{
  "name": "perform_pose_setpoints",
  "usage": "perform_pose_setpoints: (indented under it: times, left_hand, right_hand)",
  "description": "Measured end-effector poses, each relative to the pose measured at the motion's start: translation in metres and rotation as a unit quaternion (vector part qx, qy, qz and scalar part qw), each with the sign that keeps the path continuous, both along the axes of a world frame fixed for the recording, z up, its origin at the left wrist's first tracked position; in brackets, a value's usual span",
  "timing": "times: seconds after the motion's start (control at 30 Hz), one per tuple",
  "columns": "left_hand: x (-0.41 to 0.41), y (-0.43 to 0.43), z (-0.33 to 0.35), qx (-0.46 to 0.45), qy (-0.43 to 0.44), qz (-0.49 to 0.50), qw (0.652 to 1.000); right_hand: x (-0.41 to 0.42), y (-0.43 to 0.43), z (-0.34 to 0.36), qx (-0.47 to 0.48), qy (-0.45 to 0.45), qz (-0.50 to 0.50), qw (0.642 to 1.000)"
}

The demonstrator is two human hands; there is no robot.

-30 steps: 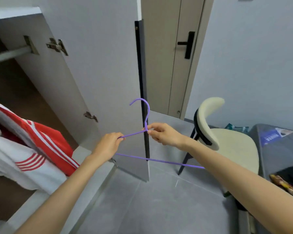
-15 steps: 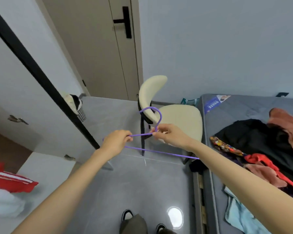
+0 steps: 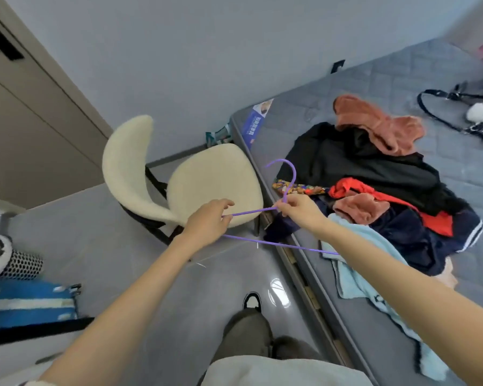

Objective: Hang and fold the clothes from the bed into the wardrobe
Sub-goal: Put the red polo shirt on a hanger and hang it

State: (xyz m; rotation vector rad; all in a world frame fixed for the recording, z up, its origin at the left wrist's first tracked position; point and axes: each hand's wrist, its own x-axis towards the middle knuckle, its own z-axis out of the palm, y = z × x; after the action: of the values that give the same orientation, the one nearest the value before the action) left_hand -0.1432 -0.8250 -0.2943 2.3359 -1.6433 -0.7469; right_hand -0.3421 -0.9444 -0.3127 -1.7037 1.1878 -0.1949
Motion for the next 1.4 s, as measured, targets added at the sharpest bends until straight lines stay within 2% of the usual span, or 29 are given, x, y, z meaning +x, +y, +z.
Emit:
perform_pose_setpoints:
  times: [0.13,0.27,0.5,0.67,1.0,1.17,1.3,1.4]
  left_hand:
    - [-0.016,-0.062,-0.019,0.001,0.015,-0.065,0.998]
    - [-0.055,-0.112,-0.04,0.014,0.057,-0.119,0.991]
    - [-0.127,-0.177,-0.09,0.068,0.105,-0.173,0.977]
    - [-0.162,-0.225,-0.129,0.09,0.119,-0.144,0.978]
    - [-0.165,-0.319,-0.21,0.043,0.139,-0.068,0.987]
    - [-0.163,-0.354,-0.251,0.087,0.095,-0.102,0.986]
    - [-0.171,-0.376,-0.278,0.118,0.09,-0.113,0.983]
    - [-0.179,-0.381,-0.292,0.092,0.059,-0.106,0.988]
  right_hand:
    - [-0.04,-0.026,-0.019,0.015,0.051,-0.123,0.991]
    - [-0.099,-0.037,-0.039,0.051,0.087,-0.254,0.962]
    - [-0.184,-0.055,-0.079,0.073,0.168,-0.376,0.908]
    - [-0.214,-0.093,-0.109,0.099,0.226,-0.381,0.891]
    - [-0.219,-0.194,-0.171,0.026,0.322,-0.296,0.899]
    - [-0.21,-0.221,-0.206,0.052,0.321,-0.277,0.904]
    - [-0.201,-0.232,-0.232,0.089,0.259,-0.31,0.911]
    - [-0.194,-0.235,-0.246,0.117,0.275,-0.292,0.909]
